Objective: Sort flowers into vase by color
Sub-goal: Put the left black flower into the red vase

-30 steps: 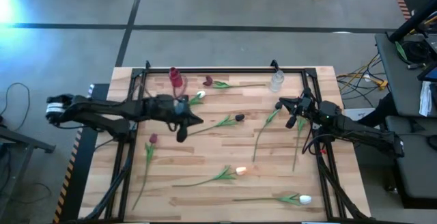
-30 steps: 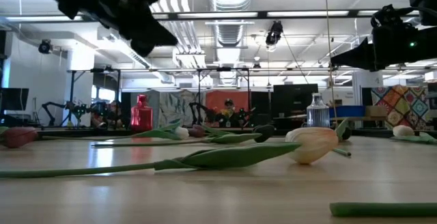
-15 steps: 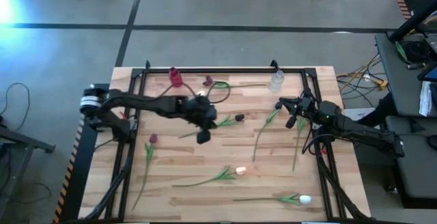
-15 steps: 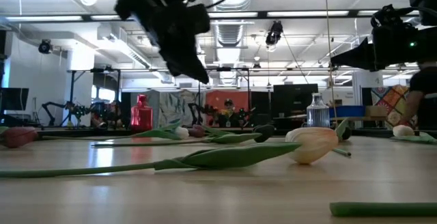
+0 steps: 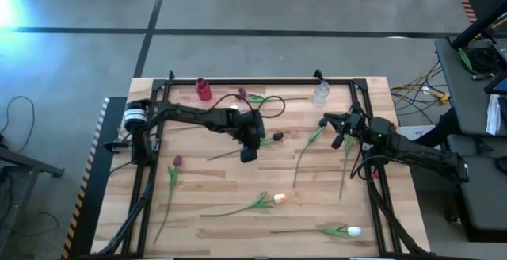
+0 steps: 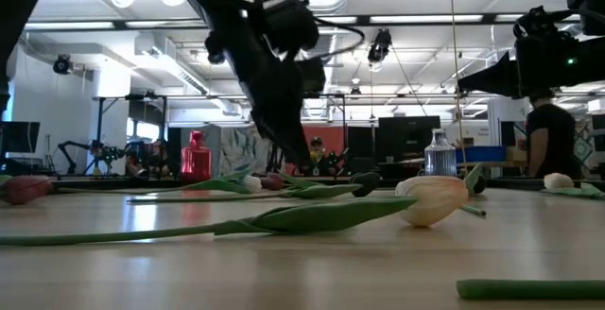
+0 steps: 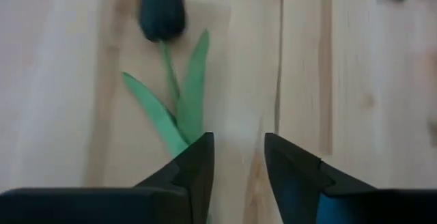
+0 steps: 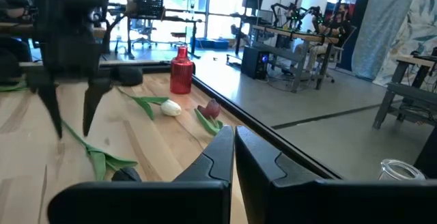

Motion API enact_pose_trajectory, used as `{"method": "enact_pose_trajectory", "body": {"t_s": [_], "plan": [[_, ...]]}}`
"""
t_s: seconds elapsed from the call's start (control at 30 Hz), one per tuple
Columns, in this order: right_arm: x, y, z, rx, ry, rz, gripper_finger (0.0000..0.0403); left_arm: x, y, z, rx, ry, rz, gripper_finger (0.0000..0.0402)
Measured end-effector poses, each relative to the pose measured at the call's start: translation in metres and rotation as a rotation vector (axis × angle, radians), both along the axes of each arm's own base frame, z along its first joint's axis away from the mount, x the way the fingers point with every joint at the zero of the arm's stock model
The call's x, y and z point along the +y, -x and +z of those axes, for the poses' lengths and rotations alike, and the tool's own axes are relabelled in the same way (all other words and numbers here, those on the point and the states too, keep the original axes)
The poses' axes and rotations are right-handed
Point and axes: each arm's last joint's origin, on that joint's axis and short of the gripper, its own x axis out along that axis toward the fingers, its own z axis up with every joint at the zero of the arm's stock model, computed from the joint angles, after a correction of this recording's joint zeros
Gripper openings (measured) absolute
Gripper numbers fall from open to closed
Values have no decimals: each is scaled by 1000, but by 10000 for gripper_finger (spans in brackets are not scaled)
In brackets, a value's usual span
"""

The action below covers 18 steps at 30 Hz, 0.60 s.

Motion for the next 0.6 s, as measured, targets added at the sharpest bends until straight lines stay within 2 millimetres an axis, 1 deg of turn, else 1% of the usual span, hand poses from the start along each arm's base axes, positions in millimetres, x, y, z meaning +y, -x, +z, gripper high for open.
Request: {"method": "enact_pose_trajectory", "body": {"t_s": [0.1, 0.27, 0.4, 0.6], "plan": [[0, 0, 0, 0, 1, 0, 9, 1, -6, -9, 41, -14, -11, 127], [0, 0, 0, -1, 1, 0, 9, 10, -20, -19, 55, -70, 15, 128], [0, 0, 0, -1, 0, 0, 9, 18, -29, -20, 50, -72, 31, 128], [0, 0, 0, -1, 1, 0, 9, 29, -32, -32, 95, -61, 51, 126]]}}
